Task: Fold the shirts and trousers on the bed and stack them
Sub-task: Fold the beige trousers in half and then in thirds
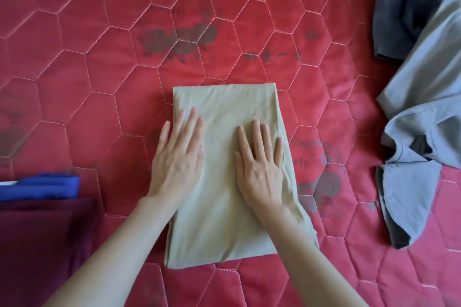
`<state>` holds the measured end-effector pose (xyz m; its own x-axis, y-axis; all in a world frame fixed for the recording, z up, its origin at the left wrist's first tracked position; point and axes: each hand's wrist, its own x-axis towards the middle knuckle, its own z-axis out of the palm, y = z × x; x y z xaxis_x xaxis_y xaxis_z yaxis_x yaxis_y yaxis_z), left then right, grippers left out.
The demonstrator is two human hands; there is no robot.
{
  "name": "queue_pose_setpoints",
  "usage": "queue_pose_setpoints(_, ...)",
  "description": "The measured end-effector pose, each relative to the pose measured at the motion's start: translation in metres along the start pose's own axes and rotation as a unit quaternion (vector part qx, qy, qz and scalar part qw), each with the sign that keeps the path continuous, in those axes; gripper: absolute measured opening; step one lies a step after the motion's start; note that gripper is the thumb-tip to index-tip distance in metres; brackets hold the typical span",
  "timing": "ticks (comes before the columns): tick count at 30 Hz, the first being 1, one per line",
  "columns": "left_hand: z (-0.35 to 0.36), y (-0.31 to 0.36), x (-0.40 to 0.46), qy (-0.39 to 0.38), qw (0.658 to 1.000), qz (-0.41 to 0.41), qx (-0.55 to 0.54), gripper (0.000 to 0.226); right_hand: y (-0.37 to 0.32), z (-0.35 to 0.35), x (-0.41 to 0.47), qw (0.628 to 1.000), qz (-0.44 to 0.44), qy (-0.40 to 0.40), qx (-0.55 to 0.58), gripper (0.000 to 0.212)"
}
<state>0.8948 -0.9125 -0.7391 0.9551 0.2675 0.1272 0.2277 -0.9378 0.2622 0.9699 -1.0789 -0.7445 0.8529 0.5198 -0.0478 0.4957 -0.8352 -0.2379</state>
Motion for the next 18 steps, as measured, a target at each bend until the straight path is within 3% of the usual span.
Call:
queue_pose_setpoints(2, 0.006, -0.002, -0.022, -0.066, 0.997, 0.047, 0.019, 0.054, 0.009, 0.005, -0.012, 0.999, -0.007, -0.025, -0.026, 0.053)
queue_pose_setpoints(7, 0.0, -0.039, -0.059, -0.149, 0.98, -0.129, 0.038, 0.058, 0.039, 0.0, -0.019, 0.993, 0.086, -0.076, -0.034, 0.059)
queue_pose_setpoints(10, -0.012, -0.048, -0.064, -0.156, 0.972, -0.17, 0.035, 0.057, 0.039, -0.006, -0.021, 0.99, 0.124, -0.067, -0.022, 0.059)
queue_pose_setpoints(15, -0.03, 0.001, -0.06, -0.047, 0.995, -0.084, -0.008, 0.054, -0.002, -0.016, -0.036, 0.998, 0.06, 0.029, 0.009, 0.057)
queue_pose_setpoints(18, -0.019, 0.05, -0.064, -0.053, 0.999, -0.01, -0.009, 0.052, -0.037, -0.004, -0.057, 0.999, -0.015, -0.028, 0.044, 0.055)
